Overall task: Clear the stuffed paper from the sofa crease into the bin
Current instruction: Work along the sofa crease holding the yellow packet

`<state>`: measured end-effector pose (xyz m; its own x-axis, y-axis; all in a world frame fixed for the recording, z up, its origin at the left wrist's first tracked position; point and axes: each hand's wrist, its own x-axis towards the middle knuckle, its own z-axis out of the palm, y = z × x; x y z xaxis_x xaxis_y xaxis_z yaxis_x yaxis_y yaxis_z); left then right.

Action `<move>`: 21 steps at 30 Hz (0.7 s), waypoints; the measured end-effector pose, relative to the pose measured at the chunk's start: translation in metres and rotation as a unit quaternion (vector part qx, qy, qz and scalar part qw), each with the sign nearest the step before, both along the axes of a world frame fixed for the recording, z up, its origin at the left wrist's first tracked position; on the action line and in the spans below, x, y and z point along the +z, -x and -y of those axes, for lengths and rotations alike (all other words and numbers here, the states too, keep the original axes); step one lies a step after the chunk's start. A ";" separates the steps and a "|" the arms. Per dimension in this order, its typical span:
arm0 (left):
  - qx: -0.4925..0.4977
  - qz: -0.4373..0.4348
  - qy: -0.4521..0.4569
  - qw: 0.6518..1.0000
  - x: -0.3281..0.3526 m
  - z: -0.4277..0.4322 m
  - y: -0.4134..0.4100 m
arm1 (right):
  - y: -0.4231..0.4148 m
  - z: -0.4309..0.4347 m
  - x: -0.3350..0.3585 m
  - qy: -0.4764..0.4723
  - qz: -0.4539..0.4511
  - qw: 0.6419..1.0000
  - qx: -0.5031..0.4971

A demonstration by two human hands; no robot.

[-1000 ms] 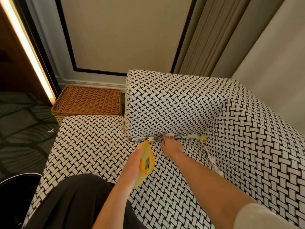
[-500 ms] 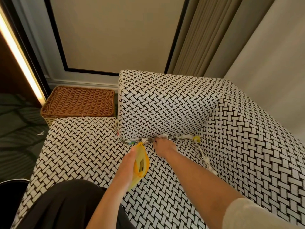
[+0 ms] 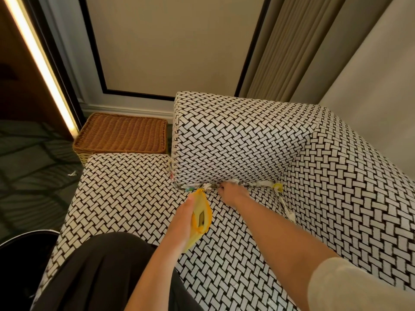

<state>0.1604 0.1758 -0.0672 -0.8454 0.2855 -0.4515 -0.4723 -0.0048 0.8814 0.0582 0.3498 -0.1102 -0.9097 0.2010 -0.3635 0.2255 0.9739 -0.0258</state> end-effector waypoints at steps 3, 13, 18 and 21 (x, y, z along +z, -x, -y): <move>0.019 0.013 -0.009 1.000 0.000 0.002 -0.001 | -0.004 -0.003 0.000 0.038 -0.044 0.998 -0.020; 0.005 0.030 0.049 0.998 0.015 -0.001 -0.009 | -0.085 0.010 -0.013 0.292 -0.235 0.919 -0.120; 0.010 -0.034 0.132 0.991 0.023 -0.002 -0.017 | -0.115 0.026 0.012 0.546 -0.197 0.767 -0.273; -0.011 -0.006 0.122 0.992 0.025 -0.001 -0.023 | -0.127 0.038 0.034 0.613 -0.184 0.712 -0.289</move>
